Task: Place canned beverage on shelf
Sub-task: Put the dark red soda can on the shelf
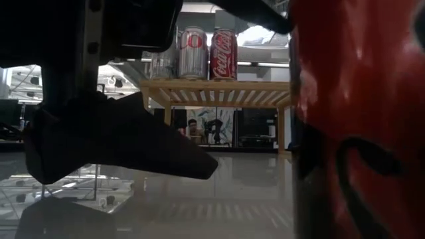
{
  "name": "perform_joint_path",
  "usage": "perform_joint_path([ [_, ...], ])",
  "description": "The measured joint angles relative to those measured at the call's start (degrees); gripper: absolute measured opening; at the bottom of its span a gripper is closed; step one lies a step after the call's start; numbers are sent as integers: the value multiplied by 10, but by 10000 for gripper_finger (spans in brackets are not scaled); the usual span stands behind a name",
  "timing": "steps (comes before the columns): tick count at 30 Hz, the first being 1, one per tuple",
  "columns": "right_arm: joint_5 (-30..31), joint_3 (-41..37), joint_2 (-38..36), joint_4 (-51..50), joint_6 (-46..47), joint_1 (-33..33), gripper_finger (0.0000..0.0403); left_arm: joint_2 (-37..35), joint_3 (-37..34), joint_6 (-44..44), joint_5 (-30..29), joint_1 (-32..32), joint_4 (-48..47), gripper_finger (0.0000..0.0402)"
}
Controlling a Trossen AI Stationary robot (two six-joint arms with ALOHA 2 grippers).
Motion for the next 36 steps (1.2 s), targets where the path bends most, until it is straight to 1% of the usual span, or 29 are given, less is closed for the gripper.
perform_joint_path([
  [3,0,9,1,0,-23,0,392,0,0,0,0,0,0,305],
  [5,-14,11,1,-5,-28,1,392,0,0,0,0,1,0,305],
  [7,-38,11,1,-21,-12,4,392,0,0,-2,0,1,0,305],
  [9,-41,11,2,-34,1,13,392,0,0,-3,0,1,0,305],
  [14,-9,17,43,27,0,39,392,0,0,-3,0,0,0,305],
  [23,56,101,119,16,-53,35,392,0,0,7,4,1,-2,305],
  [26,65,122,134,13,-66,26,392,0,0,7,4,1,-1,305],
  [30,57,140,139,-11,-94,8,392,0,0,7,-3,2,3,305],
  [34,19,149,139,-22,-120,-14,392,0,-1,7,-13,3,10,305],
  [36,4,153,139,-26,-121,-19,385,0,-1,7,-17,3,10,305],
])
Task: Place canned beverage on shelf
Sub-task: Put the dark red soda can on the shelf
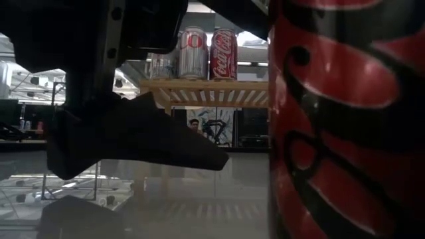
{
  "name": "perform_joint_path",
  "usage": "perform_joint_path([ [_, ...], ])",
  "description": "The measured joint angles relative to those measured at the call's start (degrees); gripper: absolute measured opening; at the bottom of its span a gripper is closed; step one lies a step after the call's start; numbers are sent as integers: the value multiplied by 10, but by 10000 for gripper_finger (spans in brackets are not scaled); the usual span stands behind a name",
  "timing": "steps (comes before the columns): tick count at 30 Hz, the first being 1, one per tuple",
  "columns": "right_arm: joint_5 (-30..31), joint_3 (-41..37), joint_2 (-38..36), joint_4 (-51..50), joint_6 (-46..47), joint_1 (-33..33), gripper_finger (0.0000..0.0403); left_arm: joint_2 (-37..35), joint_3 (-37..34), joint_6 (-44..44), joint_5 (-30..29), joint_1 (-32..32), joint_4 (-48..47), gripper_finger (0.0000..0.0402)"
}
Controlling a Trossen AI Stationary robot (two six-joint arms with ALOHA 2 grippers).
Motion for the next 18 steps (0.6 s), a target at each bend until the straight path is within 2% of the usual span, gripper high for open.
perform_joint_path([
  [3,2,0,0,0,0,1,353,0,0,0,1,-1,1,305],
  [7,-4,0,-2,0,-1,2,279,-3,0,0,10,0,0,305],
  [8,-12,0,-4,0,-1,2,272,-7,0,4,16,-1,-7,305],
  [11,-35,-2,-20,-14,0,-1,272,-37,0,26,33,-6,-54,301],
  [13,-41,-2,-40,-27,1,-5,272,-71,1,31,36,-12,-119,296],
  [18,-44,-1,-128,-127,-16,-18,272,-160,0,35,29,-12,-262,284],
])
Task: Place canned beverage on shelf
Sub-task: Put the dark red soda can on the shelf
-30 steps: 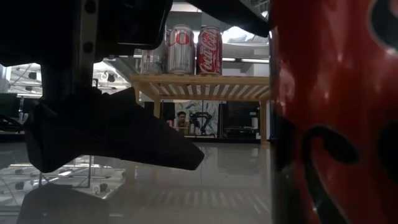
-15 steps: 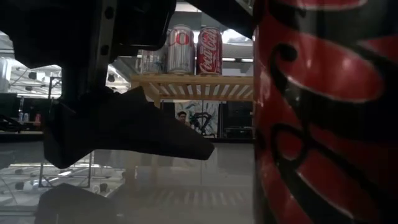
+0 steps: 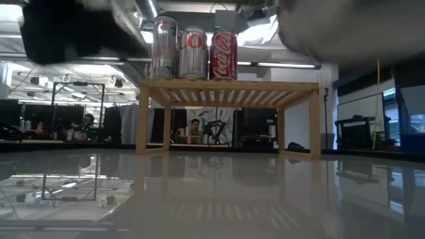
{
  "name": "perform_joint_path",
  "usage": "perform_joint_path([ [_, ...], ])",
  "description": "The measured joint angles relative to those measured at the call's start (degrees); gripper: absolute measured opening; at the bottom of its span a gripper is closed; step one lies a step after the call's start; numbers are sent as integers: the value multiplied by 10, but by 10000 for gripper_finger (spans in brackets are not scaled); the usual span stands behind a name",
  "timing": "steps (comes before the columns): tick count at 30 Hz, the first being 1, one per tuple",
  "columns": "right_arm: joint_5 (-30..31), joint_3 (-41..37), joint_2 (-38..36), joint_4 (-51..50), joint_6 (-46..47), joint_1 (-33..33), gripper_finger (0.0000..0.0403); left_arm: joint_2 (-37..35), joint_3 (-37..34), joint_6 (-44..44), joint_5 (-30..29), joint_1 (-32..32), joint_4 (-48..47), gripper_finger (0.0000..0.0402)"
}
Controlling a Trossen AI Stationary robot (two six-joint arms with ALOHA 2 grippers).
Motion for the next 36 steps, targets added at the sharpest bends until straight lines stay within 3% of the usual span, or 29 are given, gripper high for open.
perform_joint_path([
  [6,-12,0,-124,-112,-34,-43,272,-110,0,4,-15,-2,-82,282],
  [14,-131,0,-266,-155,-51,-135,272,-218,0,124,-89,13,-76,282],
  [19,-197,1,-293,-141,-21,-198,272,-258,0,227,-57,58,-27,282],
  [25,-204,1,-310,-91,-14,-247,272,-272,0,370,22,116,59,282],
  [27,-205,1,-310,-81,-14,-259,272,-271,0,385,40,135,90,284],
  [31,-219,4,-313,-67,-11,-280,272,-272,0,386,3,160,103,286],
  [36,-231,28,-316,-88,-26,-294,272,-272,0,383,13,179,125,283],
])
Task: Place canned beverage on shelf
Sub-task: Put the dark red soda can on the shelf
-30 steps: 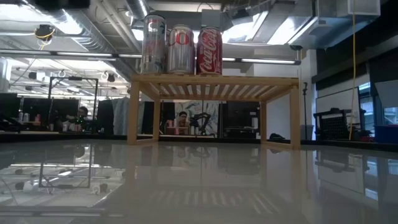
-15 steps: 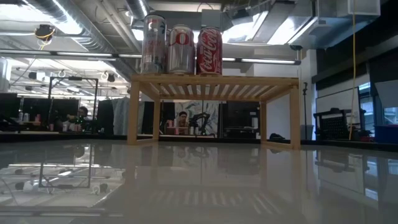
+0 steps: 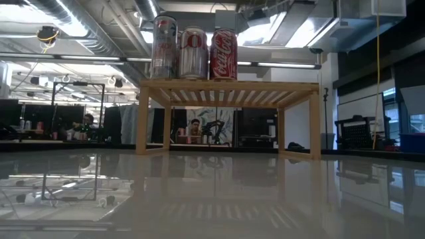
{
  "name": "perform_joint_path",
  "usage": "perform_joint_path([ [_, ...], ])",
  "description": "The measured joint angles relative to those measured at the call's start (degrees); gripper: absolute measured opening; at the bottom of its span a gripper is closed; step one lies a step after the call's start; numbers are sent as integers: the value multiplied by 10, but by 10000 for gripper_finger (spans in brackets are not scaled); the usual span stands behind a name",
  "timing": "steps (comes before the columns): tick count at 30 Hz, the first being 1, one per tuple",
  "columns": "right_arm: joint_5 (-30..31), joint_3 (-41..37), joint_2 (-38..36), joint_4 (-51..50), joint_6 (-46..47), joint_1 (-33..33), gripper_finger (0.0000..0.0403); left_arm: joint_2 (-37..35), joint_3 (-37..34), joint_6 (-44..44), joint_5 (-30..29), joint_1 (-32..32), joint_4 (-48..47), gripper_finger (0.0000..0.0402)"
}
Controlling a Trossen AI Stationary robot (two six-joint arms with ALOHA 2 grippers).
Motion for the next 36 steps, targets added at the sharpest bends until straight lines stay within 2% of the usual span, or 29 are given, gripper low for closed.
perform_joint_path([
  [3,-5,12,0,-11,-3,-11,272,2,0,-14,-1,8,0,283],
  [9,-60,11,2,-20,5,-41,272,17,0,3,7,12,0,283],
  [16,-94,11,14,-18,15,-43,272,40,0,5,2,11,-16,283],
  [21,-94,11,14,-21,27,-44,272,42,0,17,-28,12,-17,283],
  [31,-100,11,19,-20,28,-44,272,42,0,15,-13,13,-9,283],
  [36,-101,12,35,-1,27,-43,272,42,0,17,1,17,-12,319],
])
